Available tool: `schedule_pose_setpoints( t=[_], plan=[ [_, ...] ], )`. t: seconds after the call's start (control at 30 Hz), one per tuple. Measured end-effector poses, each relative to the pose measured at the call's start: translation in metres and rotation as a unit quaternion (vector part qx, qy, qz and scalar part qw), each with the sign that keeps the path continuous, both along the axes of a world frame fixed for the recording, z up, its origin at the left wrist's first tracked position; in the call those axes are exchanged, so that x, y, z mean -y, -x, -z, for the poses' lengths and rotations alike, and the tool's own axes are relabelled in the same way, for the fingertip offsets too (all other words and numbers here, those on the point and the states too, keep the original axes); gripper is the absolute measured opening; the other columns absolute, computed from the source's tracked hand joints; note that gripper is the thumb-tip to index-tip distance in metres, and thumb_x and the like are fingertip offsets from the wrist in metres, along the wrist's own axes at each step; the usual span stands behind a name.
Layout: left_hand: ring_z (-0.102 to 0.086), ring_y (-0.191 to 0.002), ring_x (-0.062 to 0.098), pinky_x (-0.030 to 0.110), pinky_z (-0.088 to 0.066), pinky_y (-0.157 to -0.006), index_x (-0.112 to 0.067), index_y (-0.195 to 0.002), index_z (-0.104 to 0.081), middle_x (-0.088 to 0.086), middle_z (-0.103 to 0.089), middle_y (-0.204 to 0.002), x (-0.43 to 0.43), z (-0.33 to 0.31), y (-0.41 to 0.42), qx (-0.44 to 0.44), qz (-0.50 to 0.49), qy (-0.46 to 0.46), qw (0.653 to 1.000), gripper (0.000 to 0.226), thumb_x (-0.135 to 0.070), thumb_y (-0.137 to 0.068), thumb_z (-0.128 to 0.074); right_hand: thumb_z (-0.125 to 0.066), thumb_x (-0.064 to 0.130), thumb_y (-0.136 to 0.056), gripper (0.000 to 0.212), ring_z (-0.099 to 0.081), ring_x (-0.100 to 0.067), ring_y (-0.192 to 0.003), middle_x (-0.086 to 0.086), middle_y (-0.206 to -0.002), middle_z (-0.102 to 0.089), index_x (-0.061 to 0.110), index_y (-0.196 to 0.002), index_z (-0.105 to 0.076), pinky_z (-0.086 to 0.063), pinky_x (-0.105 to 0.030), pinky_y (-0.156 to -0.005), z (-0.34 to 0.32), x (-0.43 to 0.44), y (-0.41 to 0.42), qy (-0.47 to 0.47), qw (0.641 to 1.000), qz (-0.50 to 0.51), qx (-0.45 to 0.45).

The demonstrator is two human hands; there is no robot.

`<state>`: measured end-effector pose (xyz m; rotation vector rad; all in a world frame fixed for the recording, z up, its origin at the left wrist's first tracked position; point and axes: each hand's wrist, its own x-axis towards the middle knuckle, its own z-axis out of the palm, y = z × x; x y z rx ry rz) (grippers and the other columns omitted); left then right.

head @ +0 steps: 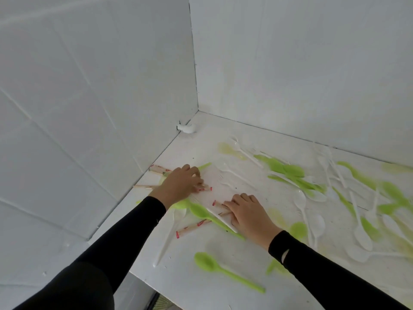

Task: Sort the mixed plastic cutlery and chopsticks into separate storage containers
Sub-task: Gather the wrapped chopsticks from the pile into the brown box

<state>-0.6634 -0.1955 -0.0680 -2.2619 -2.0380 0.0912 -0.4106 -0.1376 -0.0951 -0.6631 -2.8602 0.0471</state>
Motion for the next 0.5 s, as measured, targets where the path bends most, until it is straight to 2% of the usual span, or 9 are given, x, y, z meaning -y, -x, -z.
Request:
schedule_pose_setpoints(
  t=[0.03,0.1,0.17,0.2,0.27,0.33,0.43,0.5],
  plan=[
    [-0.06,-0.075,0.026,0.03,-0.042,-0.055,-0.02,-0.09,-0.075,0.001,-0.068,-0.094,-0.001,0.004,0.003,0.001,0.001,-0.001,1.0,0.028,-0.022,-0.066,-0.09,-0.087,0.017,-0.05,0.039,-0.06,-0.018,-0.064,0.003,-0.077,-0.06,0.019,-0.086,-0.073,-0.051,-0.028,-0.056,0.0,-0.003,-0.002,0.025,1.0,0.007,0.0],
    [-0.058,-0.085,0.027,0.033,-0.043,-0.065,-0.018,-0.092,-0.071,0.0,-0.067,-0.098,-0.002,0.009,0.003,0.015,0.003,-0.014,1.0,0.019,-0.024,-0.078,-0.081,-0.086,0.007,-0.052,0.036,-0.059,-0.018,-0.062,0.001,-0.078,-0.057,0.016,-0.083,-0.071,-0.046,-0.024,-0.048,-0.002,-0.007,-0.007,0.085,0.996,0.016,-0.014],
    [-0.059,-0.085,0.024,0.031,-0.038,-0.073,-0.02,-0.087,-0.067,-0.003,-0.066,-0.092,-0.001,0.011,0.003,0.007,0.019,-0.045,0.999,0.016,-0.026,-0.078,-0.078,-0.079,0.0,-0.061,0.029,-0.06,-0.022,-0.066,-0.002,-0.081,-0.057,0.012,-0.085,-0.068,-0.041,-0.025,-0.046,-0.005,-0.013,-0.012,0.132,0.99,0.034,-0.037],
    [-0.059,-0.081,0.023,0.03,-0.033,-0.073,-0.021,-0.083,-0.065,-0.006,-0.065,-0.086,-0.001,0.011,0.003,0.002,0.027,-0.068,0.997,0.015,-0.028,-0.077,-0.076,-0.074,0.0,-0.067,0.025,-0.061,-0.025,-0.068,-0.004,-0.083,-0.058,0.01,-0.089,-0.067,-0.04,-0.027,-0.048,-0.008,-0.016,-0.013,0.141,0.988,0.046,-0.049],
    [-0.057,-0.076,0.022,0.03,-0.027,-0.071,-0.022,-0.078,-0.06,-0.008,-0.062,-0.075,0.001,0.014,0.005,0.015,0.045,-0.106,0.993,0.009,-0.029,-0.083,-0.059,-0.063,0.003,-0.077,0.022,-0.06,-0.028,-0.073,-0.003,-0.086,-0.059,0.01,-0.098,-0.063,-0.038,-0.03,-0.058,-0.017,-0.022,-0.015,0.133,0.987,0.067,-0.059],
    [-0.058,-0.075,0.022,0.032,-0.026,-0.073,-0.022,-0.079,-0.059,-0.01,-0.063,-0.071,0.001,0.02,0.005,0.016,0.063,-0.139,0.988,0.014,-0.026,-0.084,-0.047,-0.053,0.009,-0.087,0.028,-0.057,-0.025,-0.079,0.002,-0.09,-0.059,0.015,-0.113,-0.057,-0.033,-0.033,-0.069,-0.025,-0.027,-0.016,0.11,0.99,0.078,-0.033],
    [-0.061,-0.081,0.021,0.032,-0.031,-0.077,-0.023,-0.096,-0.07,-0.011,-0.069,-0.081,-0.003,0.021,-0.001,0.038,0.053,-0.163,0.984,0.018,-0.018,-0.082,-0.059,-0.042,0.015,-0.097,0.049,-0.055,-0.02,-0.095,0.005,-0.103,-0.059,0.031,-0.143,-0.042,-0.032,-0.033,-0.082,-0.034,-0.032,-0.018,0.103,0.993,0.061,0.018],
    [-0.062,-0.083,0.021,0.032,-0.033,-0.079,-0.026,-0.099,-0.074,-0.011,-0.069,-0.085,-0.011,0.008,-0.01,0.118,0.019,-0.189,0.975,0.025,-0.024,-0.088,-0.051,-0.038,0.021,-0.102,0.051,-0.054,-0.019,-0.102,0.005,-0.107,-0.058,0.036,-0.149,-0.033,-0.032,-0.032,-0.086,-0.041,-0.035,-0.02,0.113,0.992,0.057,0.019]
  ],
)
